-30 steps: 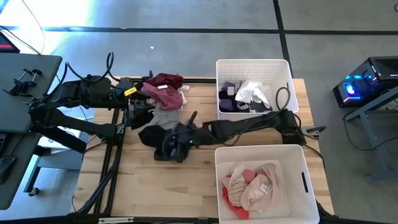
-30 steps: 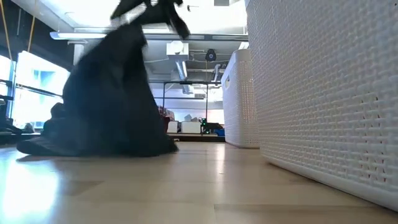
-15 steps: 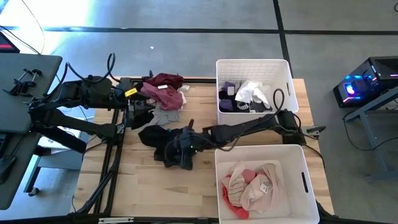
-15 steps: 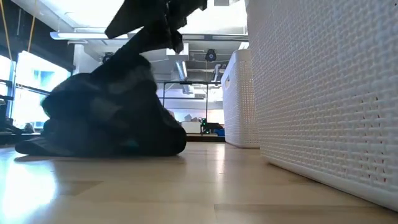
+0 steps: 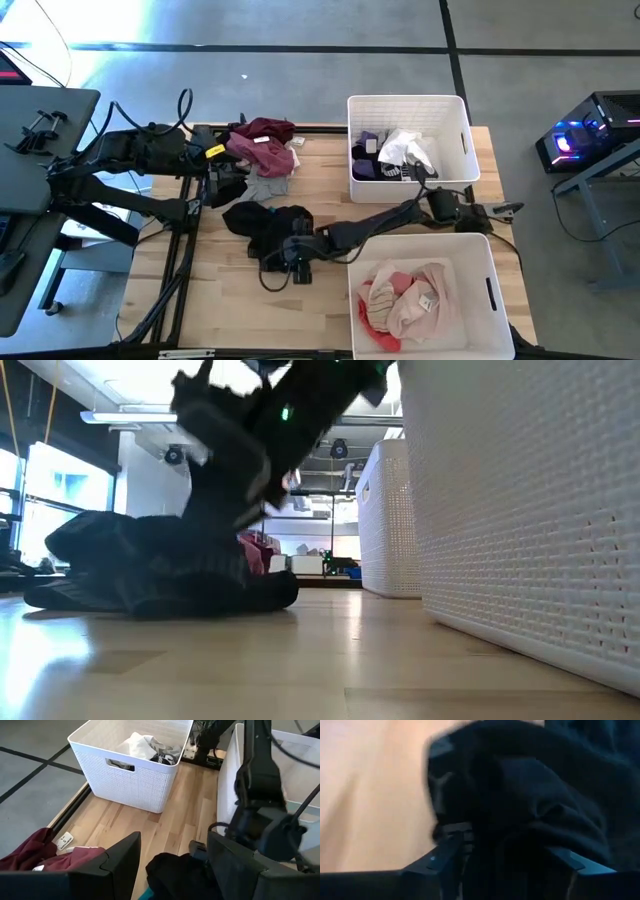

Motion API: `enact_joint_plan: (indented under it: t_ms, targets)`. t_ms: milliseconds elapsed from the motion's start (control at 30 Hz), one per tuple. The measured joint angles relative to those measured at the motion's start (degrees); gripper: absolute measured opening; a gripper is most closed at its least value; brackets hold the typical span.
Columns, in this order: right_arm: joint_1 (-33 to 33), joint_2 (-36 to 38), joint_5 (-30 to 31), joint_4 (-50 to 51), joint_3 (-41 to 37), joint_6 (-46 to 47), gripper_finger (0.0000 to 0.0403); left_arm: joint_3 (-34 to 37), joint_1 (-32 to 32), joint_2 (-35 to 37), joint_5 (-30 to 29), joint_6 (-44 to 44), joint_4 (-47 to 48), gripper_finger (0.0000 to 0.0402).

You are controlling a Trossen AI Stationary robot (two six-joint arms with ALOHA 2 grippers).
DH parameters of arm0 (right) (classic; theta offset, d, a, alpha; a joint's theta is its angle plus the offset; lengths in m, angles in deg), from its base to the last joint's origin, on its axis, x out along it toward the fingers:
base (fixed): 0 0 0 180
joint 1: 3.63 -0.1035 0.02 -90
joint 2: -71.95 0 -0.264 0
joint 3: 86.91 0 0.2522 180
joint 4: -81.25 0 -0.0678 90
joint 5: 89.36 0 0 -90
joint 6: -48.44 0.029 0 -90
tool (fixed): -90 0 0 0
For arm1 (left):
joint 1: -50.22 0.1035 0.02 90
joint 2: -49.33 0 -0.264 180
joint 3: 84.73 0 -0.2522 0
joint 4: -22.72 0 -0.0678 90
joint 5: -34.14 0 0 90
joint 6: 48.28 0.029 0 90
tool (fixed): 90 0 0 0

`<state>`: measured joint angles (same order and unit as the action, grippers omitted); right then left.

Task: Sort clothes
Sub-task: Put the black shorts into the top bin

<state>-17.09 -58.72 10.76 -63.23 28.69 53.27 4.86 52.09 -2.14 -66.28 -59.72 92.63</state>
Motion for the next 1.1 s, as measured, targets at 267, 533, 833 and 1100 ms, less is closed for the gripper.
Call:
enact_joint_plan:
  t_ms: [267,533,833,1100]
  targets:
    - [0.8,-1.6,0.5,-0.1,0.1,10.8,0.0047,0.0,0.0,-0.1,1.4,-0.3,-0.1,0.0216]
    - [2.2,1.8,3.8,-0.1,11.6,10.6,0.001,-2.6,0.0,0.4,1.8,-0.4,-2.4,0.0216]
    - [2.5,4.8,14.8,-8.5,30.9,-3.1,0.0003,-10.5,0.0,1.5,4.5,-0.4,-10.9,0.0216]
    - [3.4,12.4,13.6,-19.4,27.3,-7.7,0.0004,-13.7,0.0,3.2,4.6,-0.4,-11.0,0.0216]
